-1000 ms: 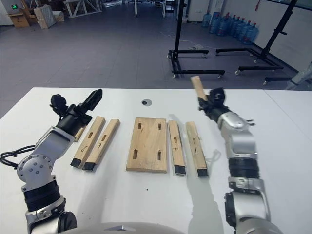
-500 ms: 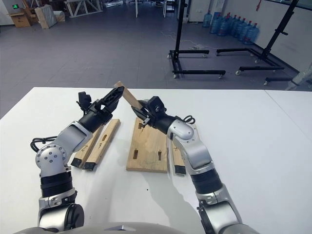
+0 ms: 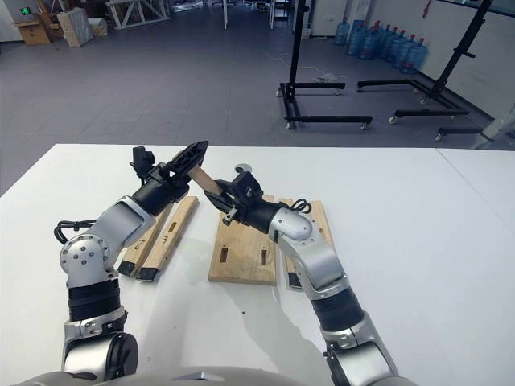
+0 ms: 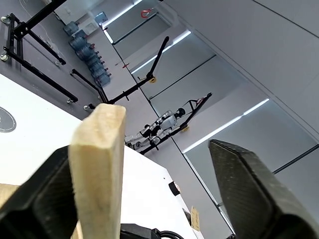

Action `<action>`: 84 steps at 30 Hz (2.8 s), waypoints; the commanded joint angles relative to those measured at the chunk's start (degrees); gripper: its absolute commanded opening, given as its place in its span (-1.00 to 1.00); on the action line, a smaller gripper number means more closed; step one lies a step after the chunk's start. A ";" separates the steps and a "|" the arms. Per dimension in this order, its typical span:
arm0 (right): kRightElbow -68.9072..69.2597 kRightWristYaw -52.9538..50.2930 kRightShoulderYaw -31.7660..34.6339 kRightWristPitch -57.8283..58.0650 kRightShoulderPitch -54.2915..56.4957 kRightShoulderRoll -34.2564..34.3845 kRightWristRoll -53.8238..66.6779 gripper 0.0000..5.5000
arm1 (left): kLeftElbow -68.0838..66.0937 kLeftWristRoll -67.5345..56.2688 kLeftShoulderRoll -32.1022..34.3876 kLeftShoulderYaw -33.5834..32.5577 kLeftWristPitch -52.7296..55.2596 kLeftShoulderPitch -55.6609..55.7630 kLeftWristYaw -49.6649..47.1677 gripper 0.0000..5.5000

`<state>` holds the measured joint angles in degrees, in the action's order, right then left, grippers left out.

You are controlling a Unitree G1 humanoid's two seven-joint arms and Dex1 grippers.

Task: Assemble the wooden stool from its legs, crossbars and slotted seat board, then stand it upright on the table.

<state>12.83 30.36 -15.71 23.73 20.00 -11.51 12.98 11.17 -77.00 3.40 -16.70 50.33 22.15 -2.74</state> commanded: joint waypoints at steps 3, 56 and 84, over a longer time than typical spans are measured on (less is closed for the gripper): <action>0.39 0.12 0.91 1.47 0.65 0.10 0.78 -0.54 | 1.85 -0.21 1.84 1.07 0.05 -0.94 -0.98 0.11; -1.28 -1.66 6.37 12.13 -0.53 -3.67 3.54 0.84 | -5.03 37.42 19.51 -1.77 -20.47 -7.68 16.14 -0.86; -2.50 -3.74 9.71 12.45 -0.98 -1.81 4.69 0.91 | -21.48 51.31 14.05 1.66 -37.25 -7.83 23.40 -0.86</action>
<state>10.39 26.51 -5.74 36.13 18.34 -13.20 17.96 -9.48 -26.43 17.81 -15.45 13.47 13.57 20.55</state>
